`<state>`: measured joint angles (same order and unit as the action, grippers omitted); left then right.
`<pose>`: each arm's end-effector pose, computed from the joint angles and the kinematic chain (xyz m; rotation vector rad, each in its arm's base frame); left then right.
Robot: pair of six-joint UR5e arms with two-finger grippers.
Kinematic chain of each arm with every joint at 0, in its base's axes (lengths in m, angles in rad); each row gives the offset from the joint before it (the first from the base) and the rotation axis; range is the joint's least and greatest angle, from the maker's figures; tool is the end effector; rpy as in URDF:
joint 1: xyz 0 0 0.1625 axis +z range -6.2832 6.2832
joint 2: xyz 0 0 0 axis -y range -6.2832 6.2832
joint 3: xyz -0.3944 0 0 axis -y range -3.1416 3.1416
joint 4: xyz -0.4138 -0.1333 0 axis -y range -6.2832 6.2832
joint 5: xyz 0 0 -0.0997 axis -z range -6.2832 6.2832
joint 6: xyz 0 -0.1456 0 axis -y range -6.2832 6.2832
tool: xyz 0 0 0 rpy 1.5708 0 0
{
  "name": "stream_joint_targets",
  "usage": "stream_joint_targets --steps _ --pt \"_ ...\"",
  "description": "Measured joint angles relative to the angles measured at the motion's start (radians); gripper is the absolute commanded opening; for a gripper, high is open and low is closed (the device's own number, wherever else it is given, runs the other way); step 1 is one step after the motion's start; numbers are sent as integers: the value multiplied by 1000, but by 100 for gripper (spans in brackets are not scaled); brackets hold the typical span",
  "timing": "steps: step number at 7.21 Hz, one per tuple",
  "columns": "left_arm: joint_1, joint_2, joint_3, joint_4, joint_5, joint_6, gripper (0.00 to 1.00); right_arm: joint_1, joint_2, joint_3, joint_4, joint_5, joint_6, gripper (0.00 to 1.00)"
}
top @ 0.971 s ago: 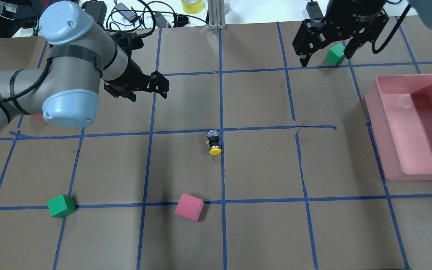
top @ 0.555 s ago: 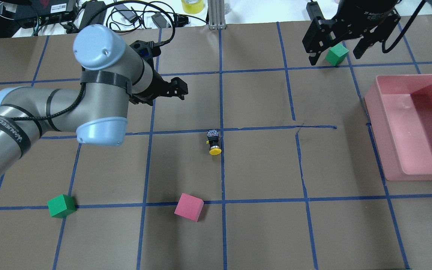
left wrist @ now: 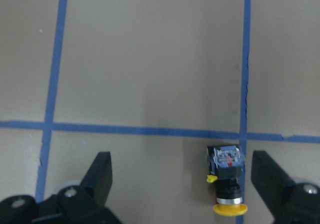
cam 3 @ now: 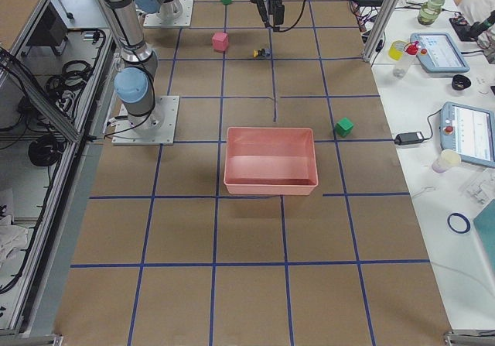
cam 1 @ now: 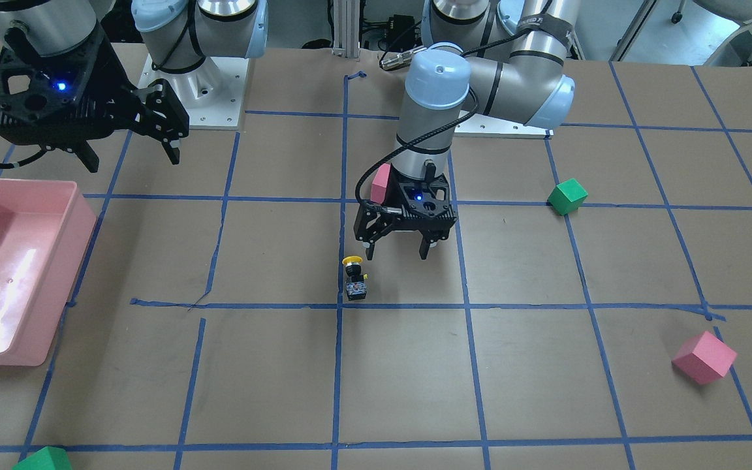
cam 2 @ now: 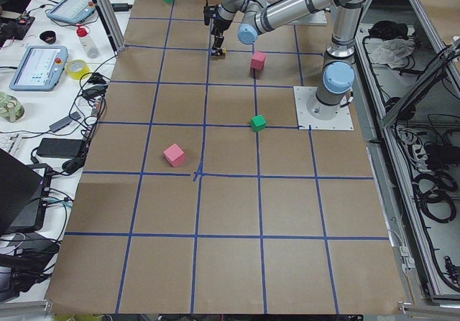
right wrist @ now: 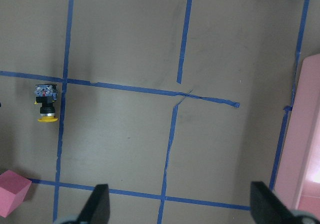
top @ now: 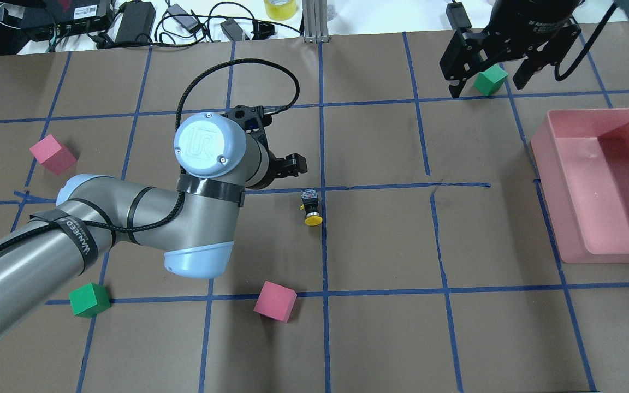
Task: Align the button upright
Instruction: 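Lower the left gripper and grasp the button switch by its body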
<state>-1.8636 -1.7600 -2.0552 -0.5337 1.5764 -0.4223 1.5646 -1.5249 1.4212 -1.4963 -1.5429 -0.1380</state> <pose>-0.2834 -0.4812 0.1911 0.1941 -2.9696 0.5152 0.1341 -0.5344 0.4567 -0.2058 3.1087 -0.0485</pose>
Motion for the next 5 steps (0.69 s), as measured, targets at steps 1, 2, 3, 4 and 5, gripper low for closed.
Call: stream_joint_targets --steps 1,2,3,4,5 --pt "-27 -20 -3 11 5 -48 100 0 0 0 -2 -1 0 100" --pt "-54 -47 -4 35 9 -120 100 -1 0 1 -3 -3 0 100" --pt "-81 -80 -4 61 31 -181 99 -1 0 1 -3 -4 0 100" --pt "-105 -112 -4 76 66 -219 99 -1 0 1 -2 -5 0 100" --pt "-123 -143 -4 82 82 -243 99 -1 0 1 -2 -6 0 100"
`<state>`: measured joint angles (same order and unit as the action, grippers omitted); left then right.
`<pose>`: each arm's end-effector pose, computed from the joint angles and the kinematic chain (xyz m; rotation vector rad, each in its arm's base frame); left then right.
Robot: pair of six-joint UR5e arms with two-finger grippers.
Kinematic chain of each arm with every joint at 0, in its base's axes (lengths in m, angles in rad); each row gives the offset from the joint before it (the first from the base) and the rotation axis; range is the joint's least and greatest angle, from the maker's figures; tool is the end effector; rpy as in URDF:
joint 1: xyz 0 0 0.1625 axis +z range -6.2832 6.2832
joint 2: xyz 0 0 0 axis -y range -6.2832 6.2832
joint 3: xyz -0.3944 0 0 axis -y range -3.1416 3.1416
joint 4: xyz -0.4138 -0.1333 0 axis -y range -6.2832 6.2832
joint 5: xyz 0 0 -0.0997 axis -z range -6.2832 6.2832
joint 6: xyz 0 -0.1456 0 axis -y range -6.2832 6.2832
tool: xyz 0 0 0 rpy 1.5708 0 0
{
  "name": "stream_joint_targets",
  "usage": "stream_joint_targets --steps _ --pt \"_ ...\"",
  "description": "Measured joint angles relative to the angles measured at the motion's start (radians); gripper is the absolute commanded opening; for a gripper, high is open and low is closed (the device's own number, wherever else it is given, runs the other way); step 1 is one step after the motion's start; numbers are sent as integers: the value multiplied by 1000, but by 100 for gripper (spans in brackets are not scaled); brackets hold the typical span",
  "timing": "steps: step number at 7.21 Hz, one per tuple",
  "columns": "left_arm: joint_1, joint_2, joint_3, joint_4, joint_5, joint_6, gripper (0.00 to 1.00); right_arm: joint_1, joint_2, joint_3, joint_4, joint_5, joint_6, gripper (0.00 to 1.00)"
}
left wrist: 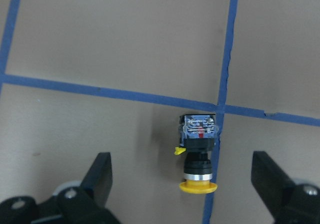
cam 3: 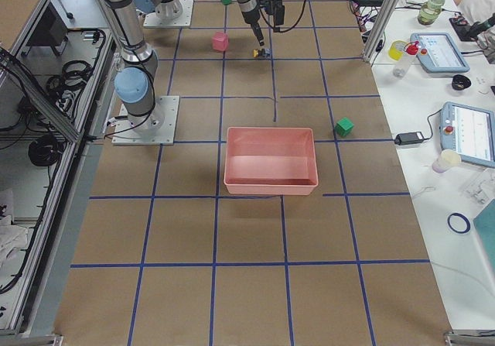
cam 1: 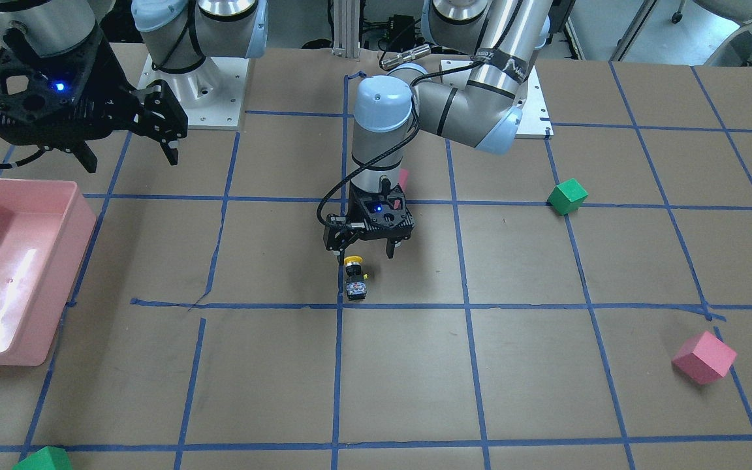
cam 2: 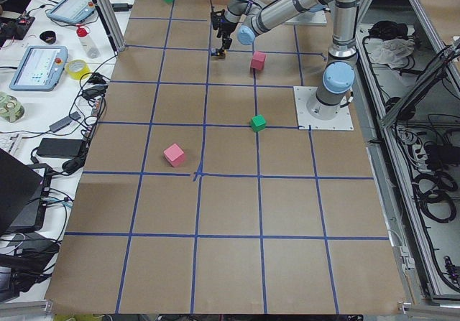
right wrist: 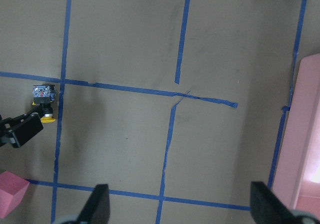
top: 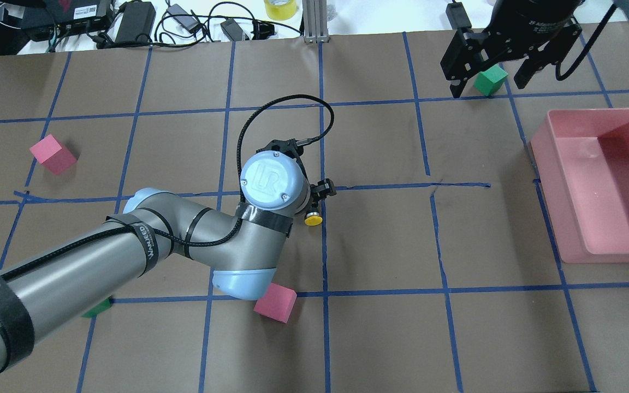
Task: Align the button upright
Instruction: 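Lower the left gripper and grasp the button switch by its body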
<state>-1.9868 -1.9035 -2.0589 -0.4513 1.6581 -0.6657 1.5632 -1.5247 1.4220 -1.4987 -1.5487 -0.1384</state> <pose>-0.3321 -0.4533 0.1232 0.3968 -3.0018 0.4587 0.1325 -0.5349 0.4565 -0.2045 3.1147 -0.0502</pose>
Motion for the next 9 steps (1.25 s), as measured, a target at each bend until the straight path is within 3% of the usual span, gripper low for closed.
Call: stream_joint_targets --steps 2,4,5,6,7,9 --pt "-17 -43 1 3 0 -35 97 0 0 0 0 -1 0 100" --pt "-24 -66 3 3 -1 -50 89 0 -1 0 0 -2 -1 100" --pt "-26 -74 3 3 -2 -52 74 0 -1 0 0 -2 -1 100" --pt "-28 -80 3 2 -3 -53 42 0 -1 0 0 -2 -1 100" --pt "-28 -84 4 1 -10 -56 0 0 -2 0 0 -2 -1 100" --pt "-29 -86 15 -4 -42 -79 0 0 -1 0 -1 -2 -1 100"
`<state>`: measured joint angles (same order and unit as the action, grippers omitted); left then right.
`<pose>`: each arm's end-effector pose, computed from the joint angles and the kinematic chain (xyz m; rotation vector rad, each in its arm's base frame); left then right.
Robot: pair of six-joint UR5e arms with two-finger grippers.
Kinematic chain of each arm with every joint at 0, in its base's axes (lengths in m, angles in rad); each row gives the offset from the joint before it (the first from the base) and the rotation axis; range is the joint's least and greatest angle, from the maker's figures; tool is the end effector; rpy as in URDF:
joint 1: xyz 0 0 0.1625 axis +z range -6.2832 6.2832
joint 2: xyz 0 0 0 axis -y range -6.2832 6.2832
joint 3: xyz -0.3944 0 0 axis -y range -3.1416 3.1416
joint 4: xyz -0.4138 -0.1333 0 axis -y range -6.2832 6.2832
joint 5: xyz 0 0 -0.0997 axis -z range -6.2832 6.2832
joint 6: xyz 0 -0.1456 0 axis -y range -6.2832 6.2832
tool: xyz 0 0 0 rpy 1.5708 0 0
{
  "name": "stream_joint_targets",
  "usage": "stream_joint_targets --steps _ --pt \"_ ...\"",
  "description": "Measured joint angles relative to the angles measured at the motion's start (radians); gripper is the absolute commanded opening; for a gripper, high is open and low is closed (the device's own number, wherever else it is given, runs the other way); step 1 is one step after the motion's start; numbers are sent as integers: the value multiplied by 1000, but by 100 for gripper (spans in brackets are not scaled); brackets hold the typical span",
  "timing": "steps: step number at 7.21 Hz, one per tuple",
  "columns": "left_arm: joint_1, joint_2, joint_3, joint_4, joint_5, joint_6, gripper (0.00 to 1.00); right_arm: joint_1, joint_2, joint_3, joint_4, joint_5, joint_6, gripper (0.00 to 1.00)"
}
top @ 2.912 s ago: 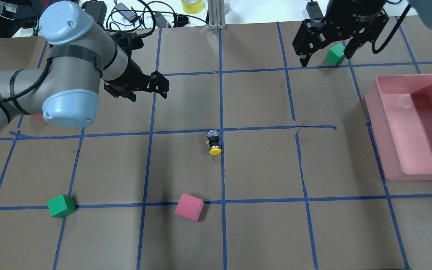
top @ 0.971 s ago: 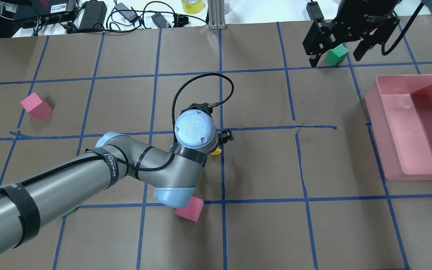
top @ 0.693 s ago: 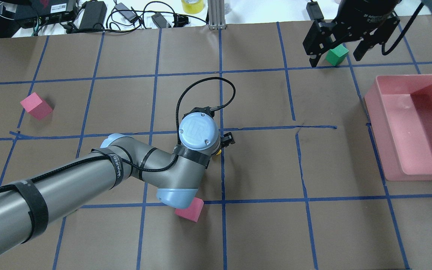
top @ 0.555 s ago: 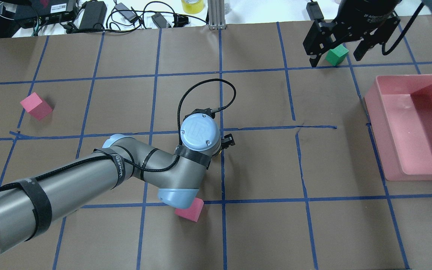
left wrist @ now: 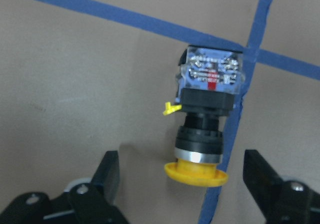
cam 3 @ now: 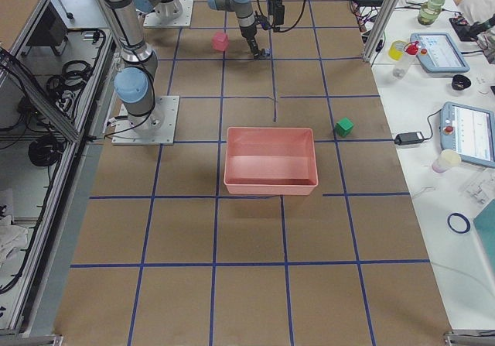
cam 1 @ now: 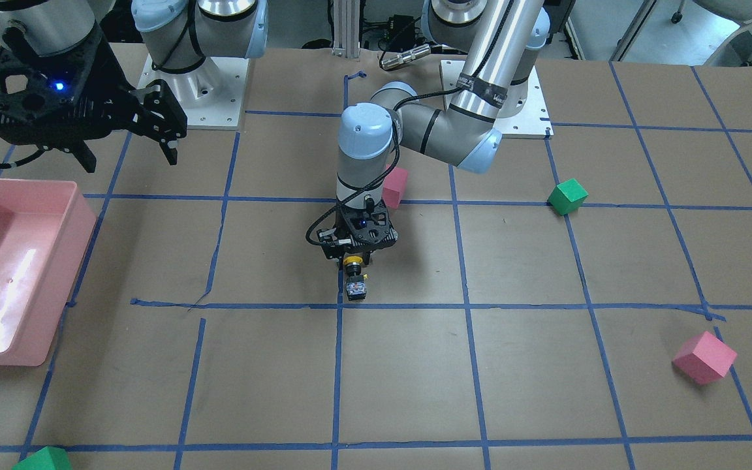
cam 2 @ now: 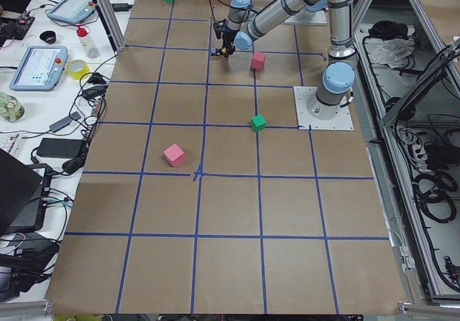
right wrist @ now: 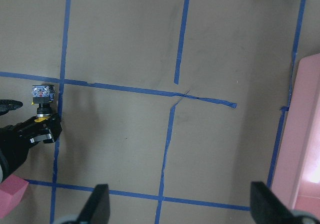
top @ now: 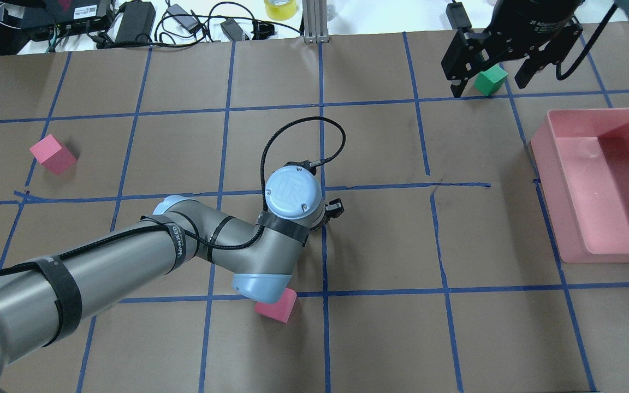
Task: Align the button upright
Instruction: 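Lower the left gripper and grasp the button switch by its body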
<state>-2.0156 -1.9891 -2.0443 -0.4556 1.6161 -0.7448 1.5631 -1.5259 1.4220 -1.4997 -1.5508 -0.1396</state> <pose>-0.3508 -0.4415 0.0811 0.4615 -3.0018 0.3207 0.1321 -0.5347 0.4572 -0.2064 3.1168 -0.0534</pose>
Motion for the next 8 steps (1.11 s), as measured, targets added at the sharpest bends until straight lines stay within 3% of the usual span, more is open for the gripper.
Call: stream_joint_targets --steps 4,8 --pt "6 5 93 -123 -41 -72 0 0 1 0 -3 0 0 100" --pt "101 14 189 -297 -263 -347 0 0 1 1 -5 0 0 100"
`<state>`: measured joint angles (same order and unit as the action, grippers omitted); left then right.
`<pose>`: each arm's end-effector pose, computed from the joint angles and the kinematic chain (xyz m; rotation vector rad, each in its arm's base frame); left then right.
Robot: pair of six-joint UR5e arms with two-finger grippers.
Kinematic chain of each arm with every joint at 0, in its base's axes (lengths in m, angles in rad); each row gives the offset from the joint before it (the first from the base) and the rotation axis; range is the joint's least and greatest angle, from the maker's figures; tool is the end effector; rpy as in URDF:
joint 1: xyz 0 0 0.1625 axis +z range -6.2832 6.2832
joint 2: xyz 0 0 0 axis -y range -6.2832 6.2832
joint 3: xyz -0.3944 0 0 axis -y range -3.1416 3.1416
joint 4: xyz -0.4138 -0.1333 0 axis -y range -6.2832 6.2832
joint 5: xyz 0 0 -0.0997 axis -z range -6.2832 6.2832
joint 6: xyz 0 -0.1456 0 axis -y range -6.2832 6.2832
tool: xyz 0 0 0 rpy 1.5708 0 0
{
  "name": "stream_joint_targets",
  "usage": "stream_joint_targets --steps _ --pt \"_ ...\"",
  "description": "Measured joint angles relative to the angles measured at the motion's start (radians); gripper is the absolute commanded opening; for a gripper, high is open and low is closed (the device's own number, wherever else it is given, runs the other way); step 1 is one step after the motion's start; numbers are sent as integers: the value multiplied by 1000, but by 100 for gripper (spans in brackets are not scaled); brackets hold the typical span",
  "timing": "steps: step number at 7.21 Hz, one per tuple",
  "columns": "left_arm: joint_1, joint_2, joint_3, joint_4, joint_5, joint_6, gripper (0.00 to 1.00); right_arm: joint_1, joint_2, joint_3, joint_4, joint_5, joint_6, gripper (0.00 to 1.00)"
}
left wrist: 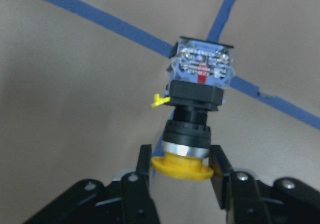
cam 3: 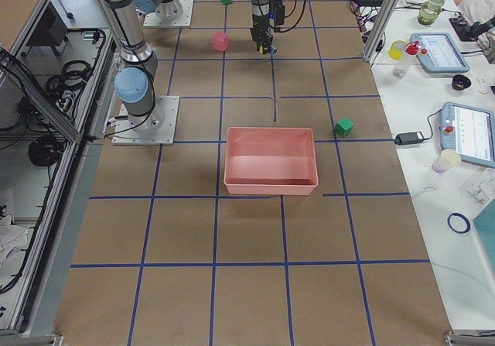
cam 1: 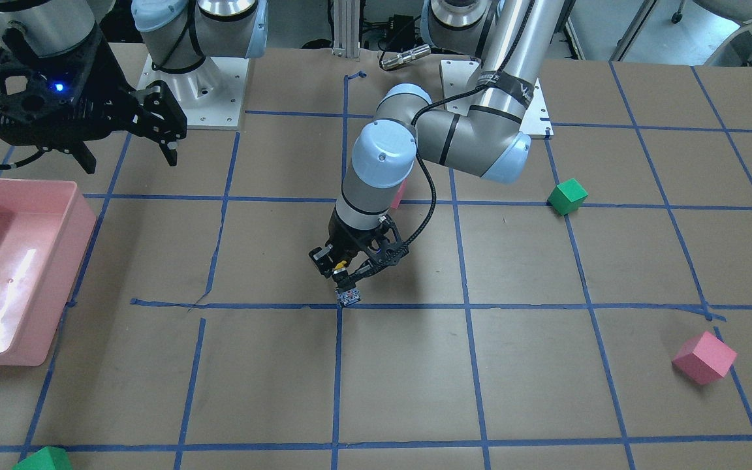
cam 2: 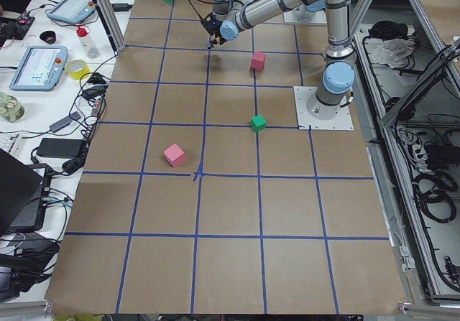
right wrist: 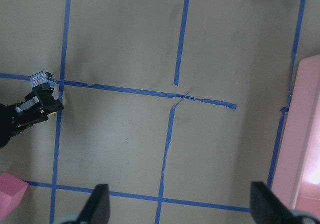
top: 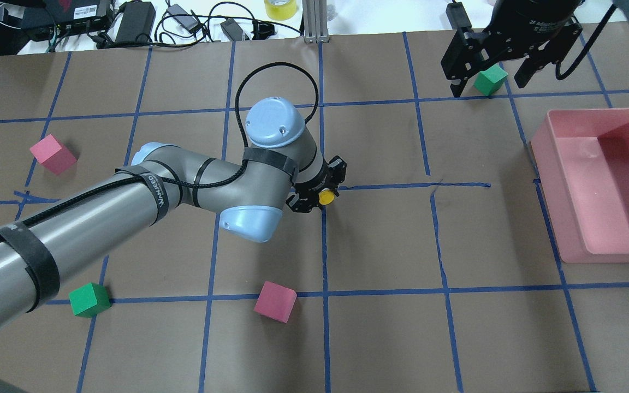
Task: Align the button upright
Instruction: 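Lower the left gripper and grasp the button switch by its body, then rotate the held switch with the left gripper to stand yellow cap down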
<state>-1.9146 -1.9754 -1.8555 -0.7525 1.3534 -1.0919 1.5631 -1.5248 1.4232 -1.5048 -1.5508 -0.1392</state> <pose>-0.3545 -0.5016 0.1337 1.0380 -2.7002 -0.0669 0.1321 -0.5357 0.4565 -0.2058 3.1169 -0.0578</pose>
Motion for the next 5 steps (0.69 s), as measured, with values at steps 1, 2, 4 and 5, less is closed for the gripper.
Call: stream_joint_targets --steps 1,2,4,5 --pt "21 1 2 -12 -43 -71 0 0 0 1 0 0 0 100" --pt "47 -1 2 -18 -106 -127 0 0 0 2 -1 0 0 100" --pt "135 -4 -3 -25 -330 -210 0 0 0 3 -3 0 0 100" --pt "168 -6 -6 -25 -423 -249 0 0 0 3 -3 0 0 100"
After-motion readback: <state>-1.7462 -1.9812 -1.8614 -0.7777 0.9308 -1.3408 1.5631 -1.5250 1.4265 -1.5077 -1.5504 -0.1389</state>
